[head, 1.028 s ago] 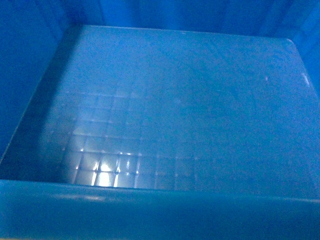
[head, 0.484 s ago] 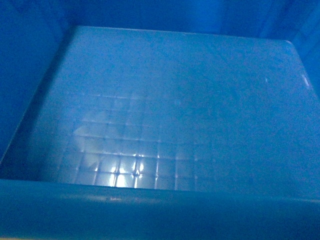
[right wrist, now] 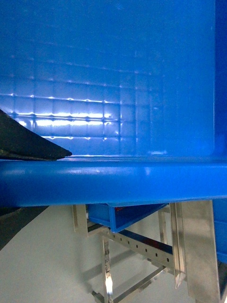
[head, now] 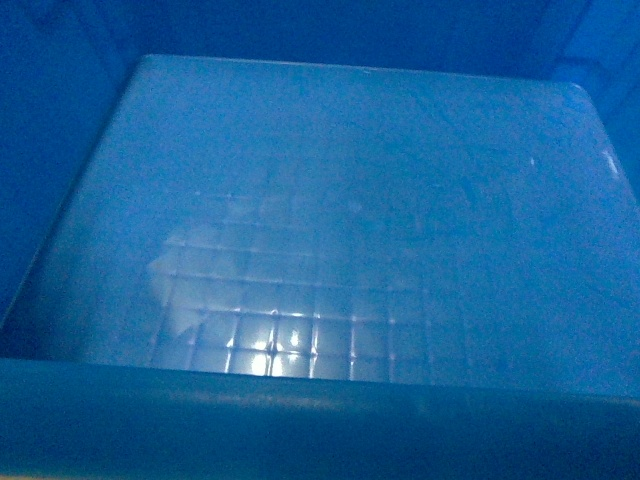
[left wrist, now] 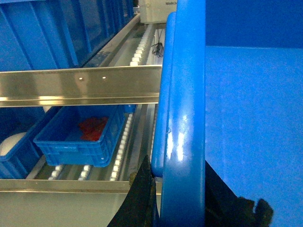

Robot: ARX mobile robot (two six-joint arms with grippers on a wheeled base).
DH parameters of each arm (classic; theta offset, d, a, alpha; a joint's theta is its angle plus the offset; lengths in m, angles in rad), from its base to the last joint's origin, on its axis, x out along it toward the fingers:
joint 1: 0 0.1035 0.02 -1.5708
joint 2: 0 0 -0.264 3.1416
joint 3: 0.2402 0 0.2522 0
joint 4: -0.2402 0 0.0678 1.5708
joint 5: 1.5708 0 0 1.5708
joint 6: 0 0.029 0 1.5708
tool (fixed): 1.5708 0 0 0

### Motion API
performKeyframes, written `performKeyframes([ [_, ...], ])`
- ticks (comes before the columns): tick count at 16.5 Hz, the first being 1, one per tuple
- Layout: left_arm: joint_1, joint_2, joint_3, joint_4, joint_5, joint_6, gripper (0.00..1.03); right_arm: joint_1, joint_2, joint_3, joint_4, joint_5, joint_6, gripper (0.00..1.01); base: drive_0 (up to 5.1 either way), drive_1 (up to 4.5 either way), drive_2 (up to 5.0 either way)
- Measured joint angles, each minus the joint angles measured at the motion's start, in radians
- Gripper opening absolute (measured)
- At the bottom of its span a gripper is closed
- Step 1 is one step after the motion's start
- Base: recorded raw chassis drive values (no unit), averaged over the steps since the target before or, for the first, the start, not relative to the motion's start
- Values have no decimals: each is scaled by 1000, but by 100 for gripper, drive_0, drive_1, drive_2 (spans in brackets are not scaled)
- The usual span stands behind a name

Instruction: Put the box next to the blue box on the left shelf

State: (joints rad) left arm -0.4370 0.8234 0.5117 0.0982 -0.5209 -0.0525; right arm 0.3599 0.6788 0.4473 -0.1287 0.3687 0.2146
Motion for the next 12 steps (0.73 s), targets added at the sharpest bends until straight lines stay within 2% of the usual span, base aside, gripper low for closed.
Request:
performKeyframes([
  [12, 0, 0, 0, 2, 0, 0, 15, 0, 0, 0, 1, 0, 0, 9, -500, 241, 241],
])
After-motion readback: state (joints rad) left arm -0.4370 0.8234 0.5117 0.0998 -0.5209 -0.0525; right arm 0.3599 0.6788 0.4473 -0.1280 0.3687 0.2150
